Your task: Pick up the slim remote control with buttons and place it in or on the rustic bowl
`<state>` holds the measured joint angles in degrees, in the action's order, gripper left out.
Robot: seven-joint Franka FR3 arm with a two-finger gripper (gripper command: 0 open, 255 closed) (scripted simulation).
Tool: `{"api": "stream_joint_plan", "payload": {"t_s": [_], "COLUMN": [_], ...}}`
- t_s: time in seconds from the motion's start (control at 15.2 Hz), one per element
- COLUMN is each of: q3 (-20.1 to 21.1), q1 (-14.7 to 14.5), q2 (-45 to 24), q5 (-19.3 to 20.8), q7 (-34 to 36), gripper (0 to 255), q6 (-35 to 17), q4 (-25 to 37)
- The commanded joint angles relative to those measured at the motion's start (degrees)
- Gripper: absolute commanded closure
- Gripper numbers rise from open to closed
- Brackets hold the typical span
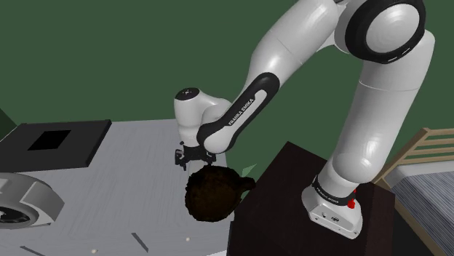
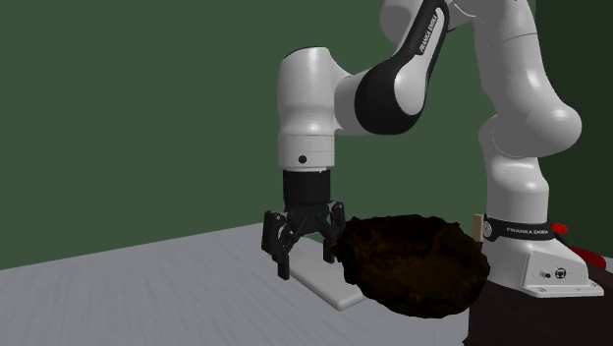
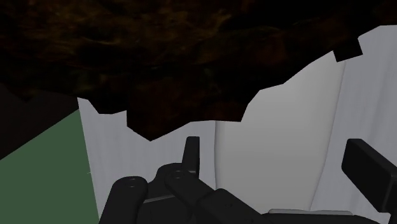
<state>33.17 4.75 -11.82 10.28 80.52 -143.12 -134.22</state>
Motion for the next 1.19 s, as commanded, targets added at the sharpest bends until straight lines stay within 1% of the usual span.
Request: {"api": "stream_joint_plan", "payload": {"t_s": [0.0,0.33,0.4,0.99,1.12], "q3": [-0.09,-0.09,-0.09,-0.09,0.51], "q1": [-0.04,-0.04,-0.04,-0.04,0.4], "q2": [-0.19,-0.18,-0.18,-0.19,1.29], "q5": [0.2,0.19,0.19,0.2,-1.28], "q7": [0.1,0.1,0.1,0.1,-0.93], "gripper": [0,0,255,255,255], "q6": [-0.17,-0.16,-0.16,-0.17,1.17], "q4": [0.0,0.0,0.0,0.0,0.15]}}
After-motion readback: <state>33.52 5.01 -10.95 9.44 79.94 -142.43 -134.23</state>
